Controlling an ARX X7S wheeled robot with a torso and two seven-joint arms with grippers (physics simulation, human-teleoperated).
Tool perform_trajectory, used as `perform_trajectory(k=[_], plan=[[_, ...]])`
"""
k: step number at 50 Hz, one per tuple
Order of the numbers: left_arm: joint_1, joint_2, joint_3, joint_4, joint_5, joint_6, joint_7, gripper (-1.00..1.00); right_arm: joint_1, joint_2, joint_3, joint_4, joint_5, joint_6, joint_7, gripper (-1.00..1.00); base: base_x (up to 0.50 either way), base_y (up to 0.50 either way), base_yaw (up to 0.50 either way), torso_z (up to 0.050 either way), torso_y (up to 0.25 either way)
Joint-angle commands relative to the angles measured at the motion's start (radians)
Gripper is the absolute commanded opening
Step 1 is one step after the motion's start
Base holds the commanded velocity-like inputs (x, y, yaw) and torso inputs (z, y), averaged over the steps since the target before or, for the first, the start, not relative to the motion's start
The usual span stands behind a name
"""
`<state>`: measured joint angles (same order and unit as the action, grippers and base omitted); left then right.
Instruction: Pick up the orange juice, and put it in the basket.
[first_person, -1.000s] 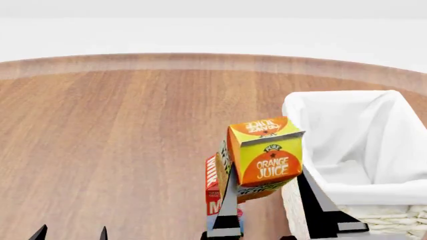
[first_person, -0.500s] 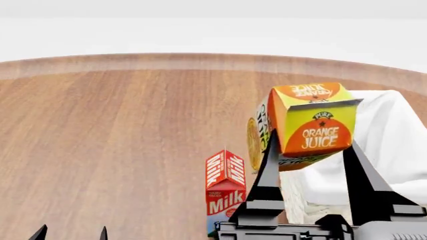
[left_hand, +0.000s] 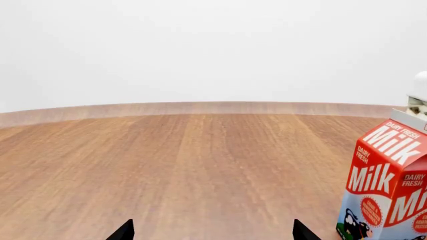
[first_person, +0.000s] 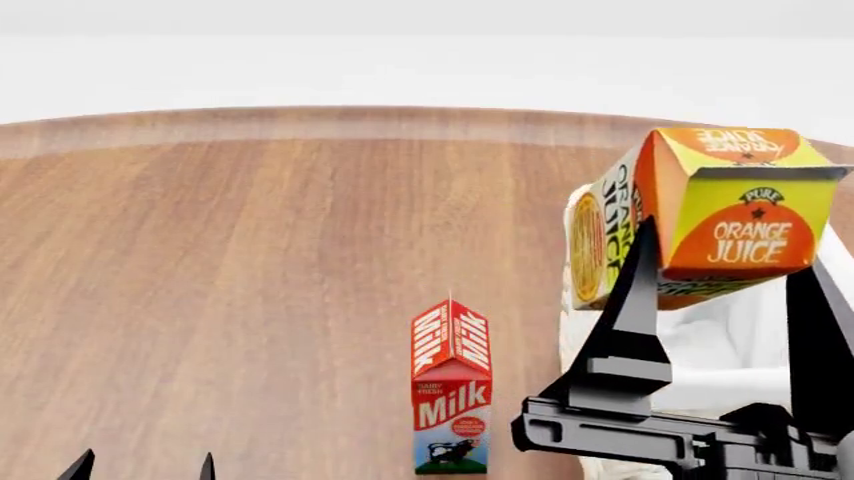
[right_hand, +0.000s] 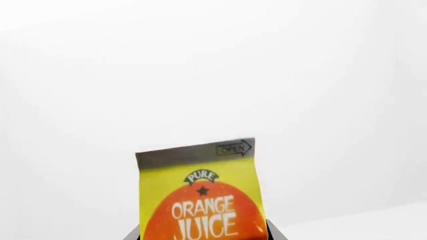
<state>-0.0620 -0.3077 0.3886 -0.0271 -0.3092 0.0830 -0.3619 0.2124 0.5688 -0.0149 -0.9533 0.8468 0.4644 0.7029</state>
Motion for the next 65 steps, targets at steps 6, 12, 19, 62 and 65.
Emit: perform_trajectory(k=[6, 12, 19, 62, 65], plan=[[-0.001, -0.002, 0.004, 0.000, -0.003, 0.001, -0.003, 1.00, 0.060, 0.010, 0.021, 0.058, -0.033, 0.012, -0.005, -1.00, 0.00, 0.00, 0.00, 0.000, 0.000], [-0.001, -0.003, 0.005, -0.001, -0.003, 0.002, -0.004, 1.00, 0.082, 0.006, 0.010, 0.098, -0.051, 0.014, -0.009, -1.00, 0.00, 0.00, 0.00, 0.000, 0.000], [-0.002, -0.004, 0.006, -0.001, -0.004, 0.002, -0.005, 1.00, 0.112, 0.005, -0.011, 0.132, -0.076, 0.027, -0.007, -1.00, 0.00, 0.00, 0.00, 0.001, 0.001], [-0.005, -0.010, 0.016, -0.002, -0.011, 0.006, -0.013, 1.00, 0.279, -0.043, -0.185, 0.411, -0.259, 0.059, -0.036, -1.00, 0.00, 0.00, 0.00, 0.000, 0.001], [-0.005, -0.011, 0.016, -0.002, -0.011, 0.006, -0.013, 1.00, 0.289, -0.046, -0.189, 0.438, -0.265, 0.059, -0.040, -1.00, 0.00, 0.00, 0.00, 0.000, 0.000]])
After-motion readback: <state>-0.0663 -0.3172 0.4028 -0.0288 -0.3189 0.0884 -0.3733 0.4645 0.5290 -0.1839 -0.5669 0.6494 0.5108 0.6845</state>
